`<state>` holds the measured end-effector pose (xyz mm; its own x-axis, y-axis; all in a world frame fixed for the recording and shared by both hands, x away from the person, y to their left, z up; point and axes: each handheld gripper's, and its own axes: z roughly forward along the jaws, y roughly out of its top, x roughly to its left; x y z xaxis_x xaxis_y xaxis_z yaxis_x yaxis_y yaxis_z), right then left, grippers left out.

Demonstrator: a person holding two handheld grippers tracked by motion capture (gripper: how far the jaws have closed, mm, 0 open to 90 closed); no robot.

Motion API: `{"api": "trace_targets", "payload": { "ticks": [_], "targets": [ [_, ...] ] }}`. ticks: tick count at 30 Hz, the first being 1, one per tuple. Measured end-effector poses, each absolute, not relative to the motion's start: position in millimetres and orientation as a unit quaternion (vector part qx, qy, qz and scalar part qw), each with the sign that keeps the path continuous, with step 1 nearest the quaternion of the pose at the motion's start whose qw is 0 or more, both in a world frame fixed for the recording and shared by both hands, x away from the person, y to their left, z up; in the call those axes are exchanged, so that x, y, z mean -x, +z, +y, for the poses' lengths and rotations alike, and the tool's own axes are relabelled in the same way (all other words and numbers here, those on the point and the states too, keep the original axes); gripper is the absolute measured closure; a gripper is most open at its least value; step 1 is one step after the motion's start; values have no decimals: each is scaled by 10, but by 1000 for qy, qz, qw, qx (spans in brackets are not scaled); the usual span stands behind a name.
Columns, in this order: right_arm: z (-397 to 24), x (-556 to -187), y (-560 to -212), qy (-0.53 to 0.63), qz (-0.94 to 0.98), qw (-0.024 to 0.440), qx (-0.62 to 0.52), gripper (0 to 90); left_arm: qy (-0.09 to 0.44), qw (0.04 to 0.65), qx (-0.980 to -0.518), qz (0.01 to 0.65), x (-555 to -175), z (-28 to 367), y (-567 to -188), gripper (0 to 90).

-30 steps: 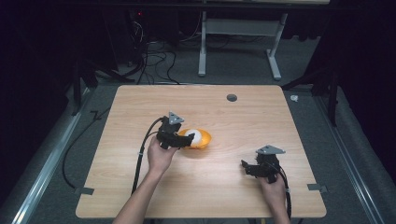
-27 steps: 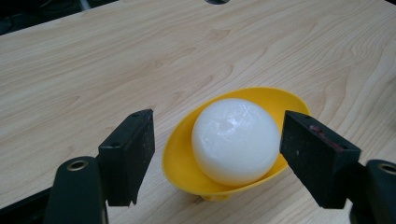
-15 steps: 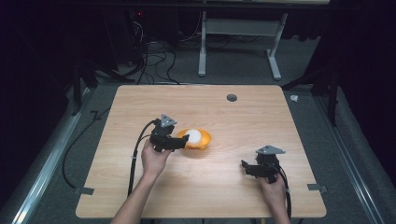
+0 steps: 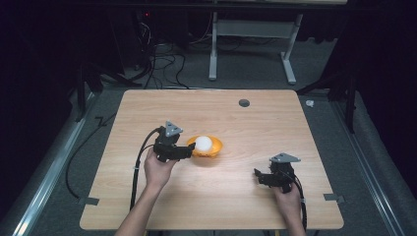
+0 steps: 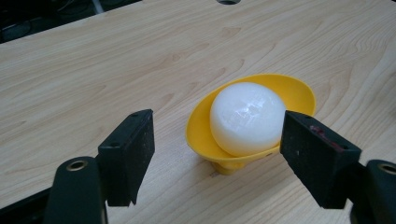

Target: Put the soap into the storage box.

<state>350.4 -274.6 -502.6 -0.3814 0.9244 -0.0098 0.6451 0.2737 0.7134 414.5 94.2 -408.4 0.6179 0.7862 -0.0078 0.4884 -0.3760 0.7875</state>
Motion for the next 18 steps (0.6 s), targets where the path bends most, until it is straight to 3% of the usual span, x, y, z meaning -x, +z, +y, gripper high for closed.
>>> {"api": "trace_targets", "payload": {
  "ticks": [18],
  "targets": [
    [-2746, -3504, -5027, 319, 768, 220, -511, 210, 188, 404, -795, 411, -4020, 1163, -4120, 268]
  ]
}}
